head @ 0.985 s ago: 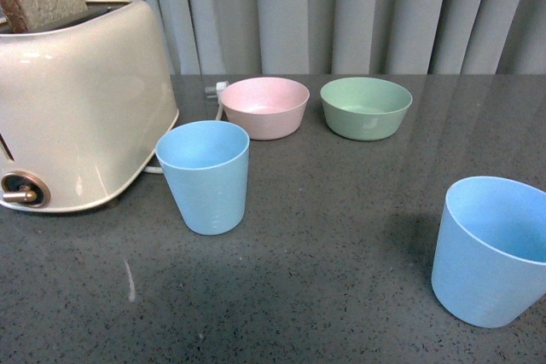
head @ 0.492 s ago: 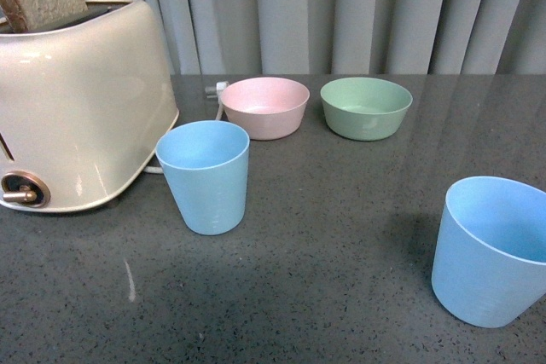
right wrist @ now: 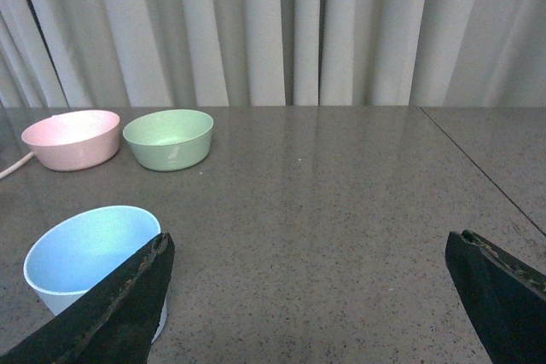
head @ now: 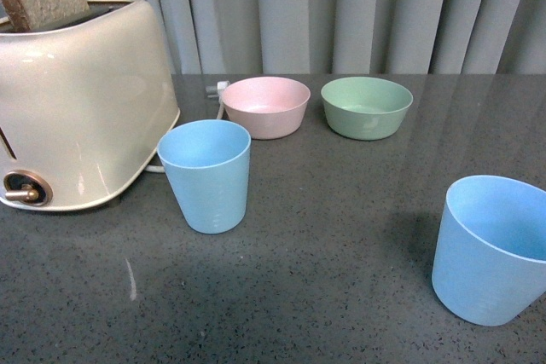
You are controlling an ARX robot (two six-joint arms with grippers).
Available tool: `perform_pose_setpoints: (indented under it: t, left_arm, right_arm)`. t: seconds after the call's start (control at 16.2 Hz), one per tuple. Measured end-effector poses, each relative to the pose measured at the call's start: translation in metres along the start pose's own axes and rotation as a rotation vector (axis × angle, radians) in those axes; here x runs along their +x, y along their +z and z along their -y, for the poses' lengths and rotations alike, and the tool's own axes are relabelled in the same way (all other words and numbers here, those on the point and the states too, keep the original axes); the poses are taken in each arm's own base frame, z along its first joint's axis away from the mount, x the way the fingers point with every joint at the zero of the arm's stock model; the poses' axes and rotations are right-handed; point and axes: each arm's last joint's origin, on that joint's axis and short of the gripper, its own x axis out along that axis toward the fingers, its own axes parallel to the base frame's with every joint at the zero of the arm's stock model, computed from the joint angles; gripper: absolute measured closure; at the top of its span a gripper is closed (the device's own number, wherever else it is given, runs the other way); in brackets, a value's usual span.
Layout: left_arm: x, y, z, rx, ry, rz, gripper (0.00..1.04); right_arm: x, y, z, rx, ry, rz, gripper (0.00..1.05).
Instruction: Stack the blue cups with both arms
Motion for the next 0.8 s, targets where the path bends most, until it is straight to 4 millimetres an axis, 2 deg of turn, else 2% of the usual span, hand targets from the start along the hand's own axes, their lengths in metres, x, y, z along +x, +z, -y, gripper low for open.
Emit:
perform_pose_setpoints:
  t: [0.18,0.37,0.55,0.68,0.8]
  left_arm:
    - [0.055,0.024,0.004,0.012,-0.103,-0.009,0.07]
    - [0.11,0.043,0.018,0.043,-0.194,-0.054,0.07]
    - [0.149,0.034,0.036,0.074,-0.29,-0.183,0.07]
    - [0.177,0.02,0.053,0.126,-0.356,-0.309,0.07]
    - [0.187,0.016,0.06,0.167,-0.371,-0.361,0.07]
  right_arm:
    - [0.0,0.0,0.0,0.0,0.0,-0.001,0.07]
    - [0.0,0.0,0.0,0.0,0.0,-0.001,0.07]
    - [0.0,0.0,0.0,0.0,0.0,-0.001,0.07]
    - [0.0,0.0,0.0,0.0,0.0,0.0,0.07]
    - [0.0,0.0,0.0,0.0,0.0,-0.001,0.07]
